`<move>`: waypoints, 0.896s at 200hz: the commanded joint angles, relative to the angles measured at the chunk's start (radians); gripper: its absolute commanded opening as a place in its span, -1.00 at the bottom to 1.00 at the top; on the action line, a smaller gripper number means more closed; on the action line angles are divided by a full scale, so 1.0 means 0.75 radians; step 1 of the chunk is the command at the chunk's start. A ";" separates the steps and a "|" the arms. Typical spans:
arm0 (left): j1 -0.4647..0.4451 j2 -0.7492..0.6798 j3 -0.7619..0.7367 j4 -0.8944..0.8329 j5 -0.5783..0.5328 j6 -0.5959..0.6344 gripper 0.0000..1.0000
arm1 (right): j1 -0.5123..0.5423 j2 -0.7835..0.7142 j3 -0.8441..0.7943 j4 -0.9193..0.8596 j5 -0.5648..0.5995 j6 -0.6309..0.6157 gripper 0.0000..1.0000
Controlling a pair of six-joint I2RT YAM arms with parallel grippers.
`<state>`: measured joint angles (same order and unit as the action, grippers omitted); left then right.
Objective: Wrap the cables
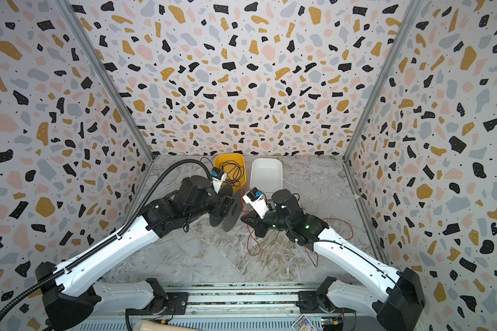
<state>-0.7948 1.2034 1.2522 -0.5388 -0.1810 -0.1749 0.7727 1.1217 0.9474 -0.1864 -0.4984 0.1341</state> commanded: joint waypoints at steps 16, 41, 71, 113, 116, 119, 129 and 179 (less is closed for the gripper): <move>0.006 -0.157 -0.182 0.222 0.005 0.241 0.64 | -0.061 0.051 0.205 -0.205 -0.199 -0.050 -1.00; 0.005 -0.174 -0.285 0.342 -0.022 0.310 0.65 | -0.085 0.086 0.312 -0.301 -0.282 -0.043 -1.00; 0.002 -0.168 -0.348 0.480 -0.081 0.389 0.71 | -0.085 0.121 0.433 -0.403 -0.387 -0.025 -1.00; 0.003 -0.184 -0.404 0.653 -0.142 0.483 0.73 | -0.084 0.171 0.542 -0.548 -0.451 -0.039 -1.00; 0.004 -0.185 -0.406 0.661 -0.139 0.485 0.73 | -0.085 0.173 0.546 -0.558 -0.451 -0.042 -1.00; 0.002 -0.187 -0.406 0.669 -0.133 0.484 0.73 | -0.085 0.178 0.547 -0.566 -0.451 -0.045 -1.00; 0.002 -0.191 -0.410 0.691 -0.111 0.484 0.73 | -0.085 0.188 0.550 -0.584 -0.455 -0.049 -1.00; -0.020 -0.207 -0.441 0.757 -0.019 0.546 0.66 | -0.076 0.204 0.526 -0.592 -0.515 -0.064 -0.99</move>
<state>-0.8024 1.0622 0.9428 -0.0502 -0.2363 0.1932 0.7090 1.2934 1.3319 -0.6033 -0.8425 0.1036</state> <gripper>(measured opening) 0.845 0.055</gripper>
